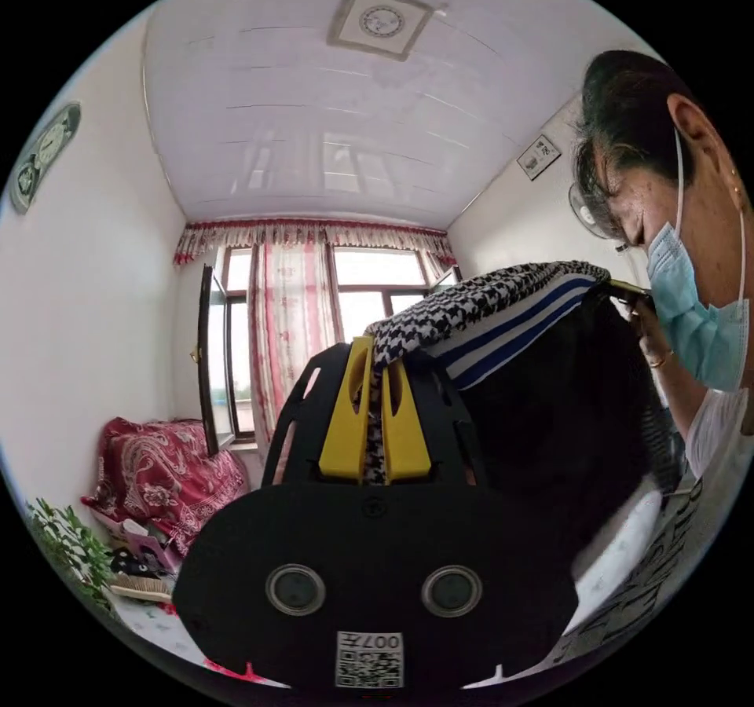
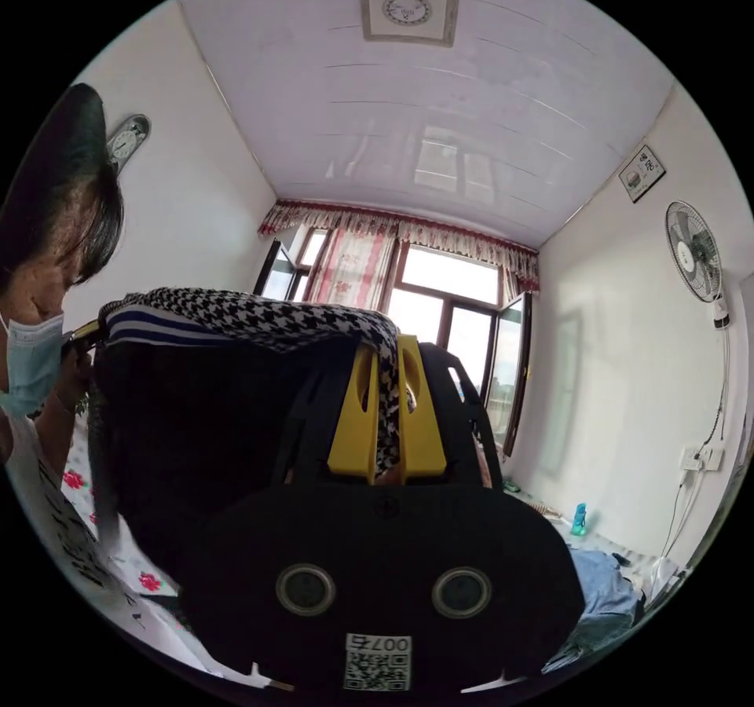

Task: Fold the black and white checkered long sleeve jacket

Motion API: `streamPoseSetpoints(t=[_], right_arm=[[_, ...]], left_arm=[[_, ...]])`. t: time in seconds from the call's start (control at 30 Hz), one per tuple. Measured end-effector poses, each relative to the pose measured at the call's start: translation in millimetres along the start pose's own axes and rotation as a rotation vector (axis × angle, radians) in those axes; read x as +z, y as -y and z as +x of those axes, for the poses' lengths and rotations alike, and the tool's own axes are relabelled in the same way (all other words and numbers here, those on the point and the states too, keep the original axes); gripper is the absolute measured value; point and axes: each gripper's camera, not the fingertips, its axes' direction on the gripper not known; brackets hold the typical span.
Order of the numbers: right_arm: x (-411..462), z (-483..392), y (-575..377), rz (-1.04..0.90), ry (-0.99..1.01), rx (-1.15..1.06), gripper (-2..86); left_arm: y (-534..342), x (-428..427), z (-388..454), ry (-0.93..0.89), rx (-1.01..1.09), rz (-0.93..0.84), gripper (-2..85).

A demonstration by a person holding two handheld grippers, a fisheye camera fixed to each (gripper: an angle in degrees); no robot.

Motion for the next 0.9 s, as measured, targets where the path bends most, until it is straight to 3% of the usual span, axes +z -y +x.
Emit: streamPoseSetpoints(t=[0.13,0.2,0.23,0.3,0.4,0.57,0.63,0.73,0.9], right_arm=[[94.1,-22.0,-21.3,-0.165,-0.057,-0.106,6.5],[154.9,-29.0,-39.1,-0.243,-0.091,-0.152,6.5],[202.4,-29.2,-56.7,-0.313,-0.061,-0.145,6.6],[275.8,-27.7,-93.9,-0.475,0.018,-0.102,7.0],[347.6,-20.8,-170.7,-0.735,0.239,0.051,7.7],[346.9,-5.3,-326.2,-0.955,0.233,0.229,8.1],[336.3,1.1,-419.6,-1.183,0.215,0.357,8.6],[321.7,-3.5,-503.0,-1.370,0.214,0.494,9.0],[348.1,-34.8,-544.3,-1.452,0.211,0.402,8.9]], left_arm=[[-29.5,66.5,-5.3,0.058,-0.030,-0.145,-0.7],[-67.7,155.5,-13.4,0.106,-0.032,-0.307,0.0],[-81.5,185.1,-17.0,0.112,-0.033,-0.371,0.5],[-157.8,301.6,-36.9,0.141,-0.064,-0.693,5.1],[-249.8,356.9,-48.9,0.206,0.008,-0.946,10.0],[-397.7,323.2,-51.4,0.309,-0.037,-1.141,5.4],[-457.3,302.0,-49.6,0.311,-0.111,-1.284,5.4],[-536.3,265.7,-27.7,0.256,-0.233,-1.472,6.0],[-598.3,256.2,51.4,0.098,-0.225,-1.619,8.2]])
